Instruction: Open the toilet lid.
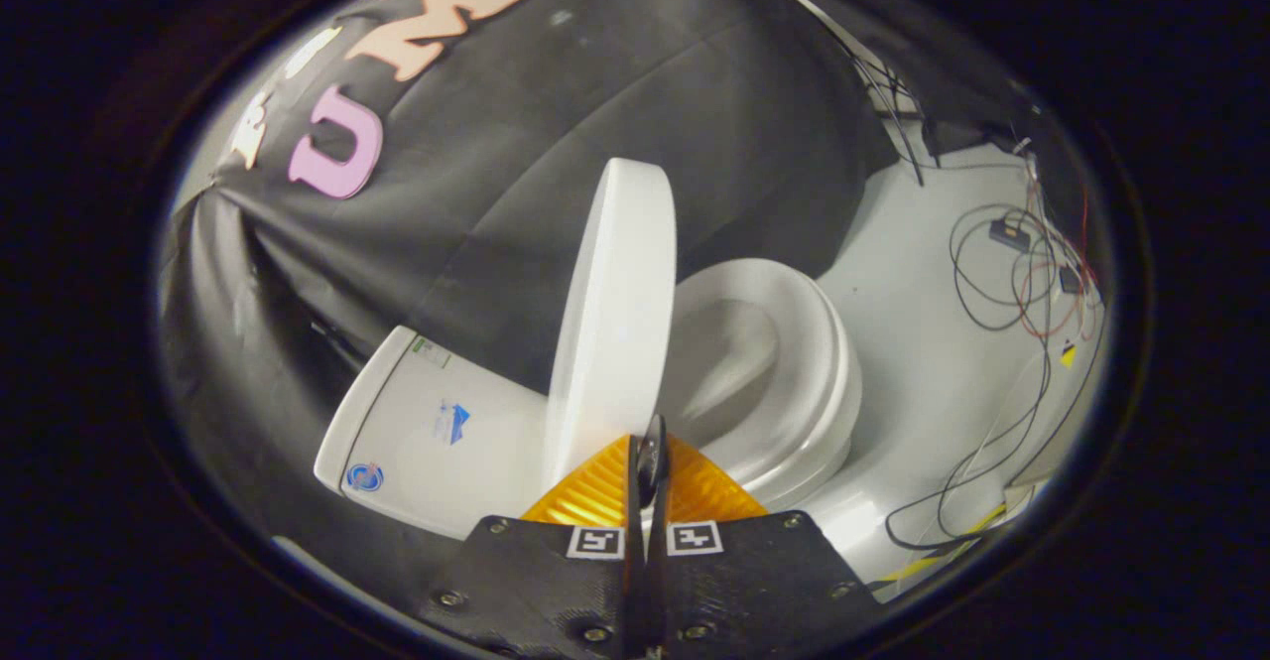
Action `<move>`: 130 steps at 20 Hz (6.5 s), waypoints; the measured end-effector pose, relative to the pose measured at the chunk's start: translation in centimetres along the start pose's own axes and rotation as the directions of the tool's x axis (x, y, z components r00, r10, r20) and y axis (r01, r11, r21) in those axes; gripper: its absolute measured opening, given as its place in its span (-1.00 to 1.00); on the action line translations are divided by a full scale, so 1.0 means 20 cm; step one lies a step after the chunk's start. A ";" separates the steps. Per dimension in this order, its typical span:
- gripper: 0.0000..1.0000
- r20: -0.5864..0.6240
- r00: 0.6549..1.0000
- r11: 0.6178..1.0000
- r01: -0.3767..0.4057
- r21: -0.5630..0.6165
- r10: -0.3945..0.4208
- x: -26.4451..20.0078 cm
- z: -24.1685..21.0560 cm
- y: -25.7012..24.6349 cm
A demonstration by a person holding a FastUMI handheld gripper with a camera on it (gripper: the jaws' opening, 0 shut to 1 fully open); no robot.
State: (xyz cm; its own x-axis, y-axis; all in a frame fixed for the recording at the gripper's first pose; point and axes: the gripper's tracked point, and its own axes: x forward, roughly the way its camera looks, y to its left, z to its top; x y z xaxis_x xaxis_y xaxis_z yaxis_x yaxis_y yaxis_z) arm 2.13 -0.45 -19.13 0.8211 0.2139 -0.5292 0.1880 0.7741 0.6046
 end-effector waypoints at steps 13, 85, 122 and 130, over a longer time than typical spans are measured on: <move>-0.95 0.032 0.998 0.969 -0.037 -0.246 0.046 -0.05 0.00 0.27; -0.92 0.057 0.942 0.730 -0.217 -0.648 0.330 -0.07 -0.12 0.67; -0.40 -0.008 0.914 0.719 -0.324 -0.616 0.405 -0.04 -0.32 0.85; 0.41 -0.023 0.927 0.708 -0.303 -0.638 0.375 -0.11 -0.29 0.77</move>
State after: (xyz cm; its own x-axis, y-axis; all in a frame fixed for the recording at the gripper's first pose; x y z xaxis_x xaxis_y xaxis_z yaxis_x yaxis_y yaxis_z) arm 0.08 14.40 -12.13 0.8187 0.5028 -0.2773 -0.4595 0.8633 0.2085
